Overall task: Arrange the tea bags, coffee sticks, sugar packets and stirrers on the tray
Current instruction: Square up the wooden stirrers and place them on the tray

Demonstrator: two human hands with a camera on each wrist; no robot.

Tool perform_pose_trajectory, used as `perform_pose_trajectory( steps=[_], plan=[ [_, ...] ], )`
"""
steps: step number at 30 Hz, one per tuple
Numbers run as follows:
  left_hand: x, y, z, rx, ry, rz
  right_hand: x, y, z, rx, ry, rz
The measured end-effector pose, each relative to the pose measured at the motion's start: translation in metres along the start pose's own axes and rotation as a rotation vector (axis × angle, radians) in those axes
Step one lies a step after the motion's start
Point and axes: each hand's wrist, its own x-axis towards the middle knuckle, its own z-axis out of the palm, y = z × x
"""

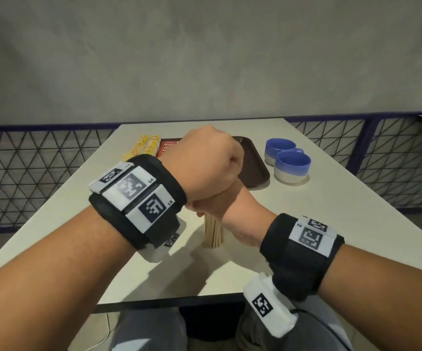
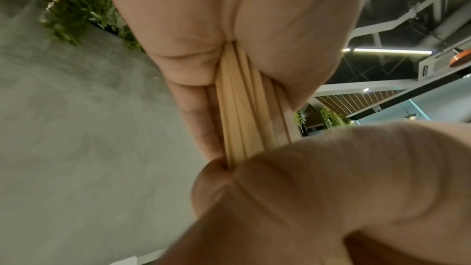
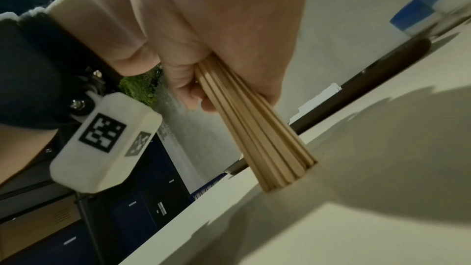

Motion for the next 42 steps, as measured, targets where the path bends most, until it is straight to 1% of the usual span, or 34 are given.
perform_pose_trajectory(
  steps=[2, 5, 7, 9, 11, 12, 13, 15, 16, 17, 19, 20, 22, 24, 25, 27, 29, 31, 33, 35, 37, 40, 42],
  plan=[
    [-0.001, -0.003, 0.003, -0.054, 0.029, 0.002, -0.003, 0.005, 0.000, -0.042, -0.017, 0.040],
    [-0.005, -0.005, 0.007, -0.177, 0.085, -0.043, -0.010, 0.014, 0.001, -0.065, -0.113, 0.145],
    [-0.009, -0.003, 0.008, -0.313, 0.156, -0.084, -0.012, 0.012, -0.001, -0.090, -0.148, 0.144],
    [-0.011, 0.000, 0.001, -0.556, 0.288, -0.133, -0.012, 0.001, -0.003, -0.123, -0.181, 0.101],
    [-0.009, 0.002, -0.011, -0.929, 0.448, -0.199, -0.013, -0.017, -0.008, -0.122, -0.189, 0.043],
    [-0.007, 0.003, -0.019, -1.116, 0.506, -0.230, -0.013, -0.026, -0.010, -0.108, -0.187, 0.019],
    [-0.005, 0.004, -0.024, -1.276, 0.522, -0.250, -0.014, -0.034, -0.011, -0.080, -0.180, -0.004],
    [-0.003, 0.011, -0.029, -1.471, 0.460, -0.287, -0.014, -0.047, -0.012, 0.001, -0.162, -0.044],
    [-0.002, 0.015, -0.028, -1.492, 0.418, -0.303, -0.013, -0.050, -0.012, 0.036, -0.154, -0.055],
    [-0.001, 0.019, -0.026, -1.455, 0.396, -0.318, -0.013, -0.052, -0.011, 0.058, -0.145, -0.060],
    [0.002, 0.022, -0.021, -1.369, 0.454, -0.375, -0.014, -0.050, -0.011, 0.071, -0.124, -0.055],
    [0.004, 0.021, -0.020, -1.379, 0.501, -0.416, -0.015, -0.047, -0.011, 0.064, -0.128, -0.051],
    [0.008, 0.017, -0.022, -1.475, 0.578, -0.508, -0.017, -0.044, -0.010, 0.026, -0.119, -0.031],
    [0.009, 0.012, -0.024, -1.587, 0.590, -0.534, -0.018, -0.042, -0.010, -0.015, -0.076, -0.010],
    [0.009, 0.011, -0.024, -1.615, 0.569, -0.525, -0.018, -0.042, -0.011, -0.041, -0.047, -0.018],
    [0.008, 0.010, -0.024, -1.634, 0.471, -0.499, -0.018, -0.042, -0.013, -0.091, -0.011, -0.031],
    [0.007, 0.009, -0.022, -1.657, 0.376, -0.514, -0.019, -0.042, -0.013, -0.097, -0.012, -0.035],
    [0.009, 0.006, -0.021, -1.686, 0.374, -0.545, -0.016, -0.041, -0.008, -0.061, -0.019, -0.047],
    [0.011, -0.001, -0.021, -1.713, 0.424, -0.577, -0.013, -0.038, -0.001, -0.032, 0.028, -0.093],
    [0.013, -0.011, -0.021, -1.777, 0.472, -0.608, -0.009, -0.035, 0.000, -0.133, 0.054, -0.174],
    [0.016, -0.024, -0.018, -1.871, 0.496, -0.637, -0.006, -0.037, -0.004, -0.326, 0.040, -0.231],
    [0.023, -0.038, -0.006, -1.971, 0.480, -0.686, 0.003, -0.041, -0.015, -0.545, 0.011, -0.236],
    [0.028, -0.048, 0.004, -1.993, 0.445, -0.719, 0.010, -0.042, -0.022, -0.625, -0.029, -0.206]
  ],
)
